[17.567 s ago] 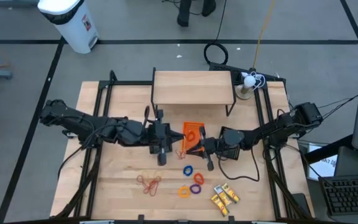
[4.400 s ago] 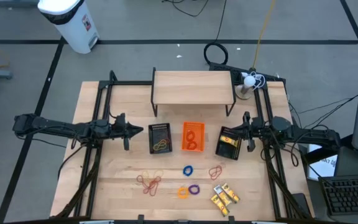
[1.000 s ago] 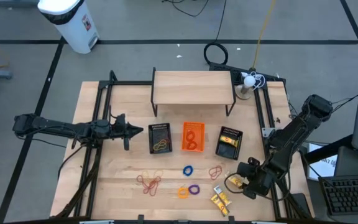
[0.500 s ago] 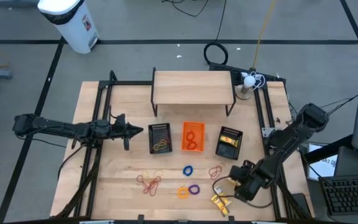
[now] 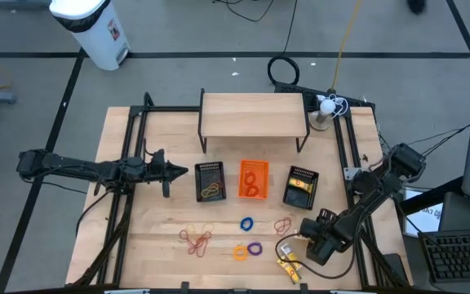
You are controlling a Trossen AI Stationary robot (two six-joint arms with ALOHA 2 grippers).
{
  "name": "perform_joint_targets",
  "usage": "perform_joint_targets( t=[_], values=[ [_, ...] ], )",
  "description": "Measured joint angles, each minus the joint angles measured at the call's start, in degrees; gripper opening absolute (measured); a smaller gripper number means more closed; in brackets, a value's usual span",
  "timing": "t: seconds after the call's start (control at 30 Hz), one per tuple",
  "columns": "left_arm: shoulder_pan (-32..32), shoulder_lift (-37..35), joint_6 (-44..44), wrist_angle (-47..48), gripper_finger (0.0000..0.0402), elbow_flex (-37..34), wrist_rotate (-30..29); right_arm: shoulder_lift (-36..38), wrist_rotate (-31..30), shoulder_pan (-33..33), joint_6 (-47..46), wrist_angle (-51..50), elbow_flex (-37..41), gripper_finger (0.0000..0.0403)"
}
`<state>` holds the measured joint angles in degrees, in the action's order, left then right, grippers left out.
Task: Pick & Place Office Desk Supplies
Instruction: Put the crayon box into the right black bin
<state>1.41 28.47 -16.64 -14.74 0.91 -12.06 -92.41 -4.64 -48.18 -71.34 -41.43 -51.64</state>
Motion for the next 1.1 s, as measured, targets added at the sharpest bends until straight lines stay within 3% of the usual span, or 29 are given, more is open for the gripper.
perform_joint_targets(
  t=[0.27,0.53,0.77,1.1],
  values=[
    [0.0,0.0,0.0,0.0,0.0010,0.0,0.0,0.1,-0.2,0.2,10.8,3.7,1.5,0.0254],
    [0.0,0.0,0.0,0.0,0.0010,0.0,0.0,1.1,-0.2,0.5,11.8,4.3,1.7,0.0137],
    [0.0,0.0,0.0,0.0,0.0010,0.0,0.0,4.3,-6.2,0.5,17.2,8.1,1.9,0.0051],
    [0.0,0.0,-0.1,0.0,0.0010,0.0,0.0,15.0,-13.5,1.4,41.2,25.3,1.9,0.0062]
  ],
)
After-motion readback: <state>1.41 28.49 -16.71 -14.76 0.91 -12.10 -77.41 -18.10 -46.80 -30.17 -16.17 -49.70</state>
